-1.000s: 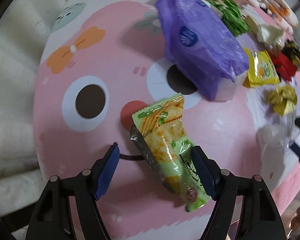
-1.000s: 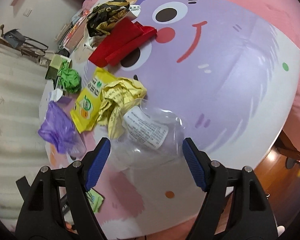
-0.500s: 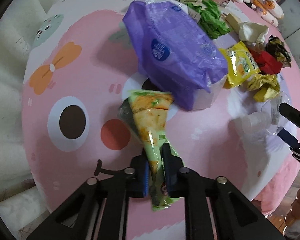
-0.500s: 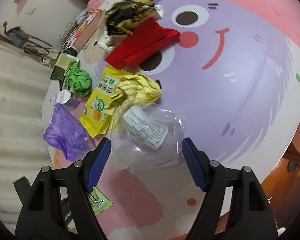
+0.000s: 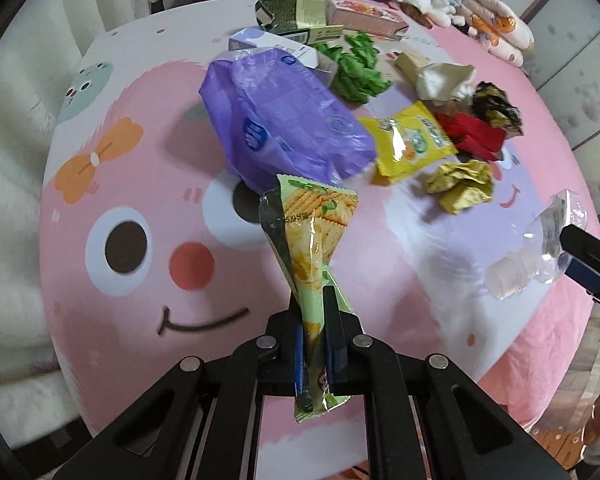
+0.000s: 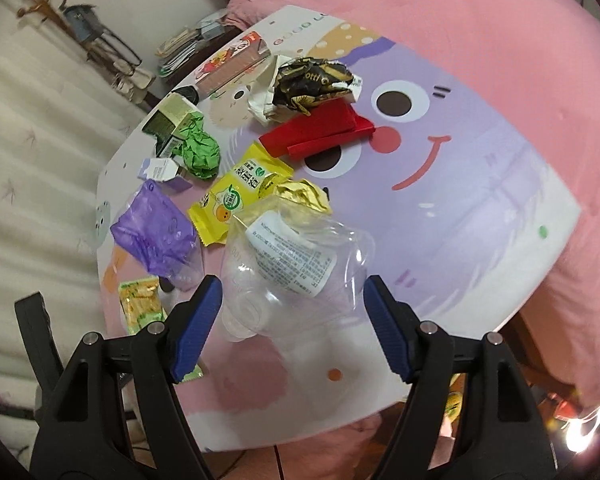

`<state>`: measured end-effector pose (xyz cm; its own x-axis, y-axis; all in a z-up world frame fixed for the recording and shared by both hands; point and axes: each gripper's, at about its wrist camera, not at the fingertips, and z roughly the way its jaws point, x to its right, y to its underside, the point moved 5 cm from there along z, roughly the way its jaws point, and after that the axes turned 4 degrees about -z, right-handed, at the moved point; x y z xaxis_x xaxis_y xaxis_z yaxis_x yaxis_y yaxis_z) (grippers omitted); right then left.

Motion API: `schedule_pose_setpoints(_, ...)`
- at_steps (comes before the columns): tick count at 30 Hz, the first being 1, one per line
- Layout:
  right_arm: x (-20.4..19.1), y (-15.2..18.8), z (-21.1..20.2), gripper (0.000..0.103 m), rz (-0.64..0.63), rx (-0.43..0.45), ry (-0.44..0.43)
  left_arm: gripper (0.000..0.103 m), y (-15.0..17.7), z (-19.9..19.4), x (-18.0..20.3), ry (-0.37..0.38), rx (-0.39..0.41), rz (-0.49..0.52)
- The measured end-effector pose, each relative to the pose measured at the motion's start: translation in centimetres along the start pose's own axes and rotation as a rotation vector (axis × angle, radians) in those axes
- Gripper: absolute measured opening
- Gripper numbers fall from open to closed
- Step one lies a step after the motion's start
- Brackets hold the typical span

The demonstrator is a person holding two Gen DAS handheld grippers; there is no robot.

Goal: Collect trash
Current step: 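Carry the green wrapper and clear bottle over the bin and release both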

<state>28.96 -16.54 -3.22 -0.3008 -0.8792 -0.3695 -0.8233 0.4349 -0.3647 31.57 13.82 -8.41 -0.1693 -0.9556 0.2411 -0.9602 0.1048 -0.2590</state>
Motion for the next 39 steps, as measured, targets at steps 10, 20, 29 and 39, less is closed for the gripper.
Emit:
schedule_pose_setpoints(10, 2.9, 3.5, -3.5, 0.071, -0.211, -0.031, -0.082, 0.008, 6.6, -0.9, 7.6, -0.05, 0.1, -0.086)
schedule_pose_setpoints(20, 12.6, 9.0, -7.0, 0.071, -0.345, -0.103, -0.147, 0.008, 18.1, 0.3, 16.9, -0.11, 0.141, -0.196)
schedule_pose_setpoints(29, 20.9, 16.7, -1.8, 0.071, -0.335, -0.285, -0.099, 0.008, 28.3, 7.4, 19.7, -0.183, -0.07, -0.194)
schedule_pose_setpoints(39, 28.3, 24.3, 12.6, 0.071, -0.38, -0.342, 0.039, 0.008, 35.7, 23.9, 19.2, -0.187, -0.218, -0.228)
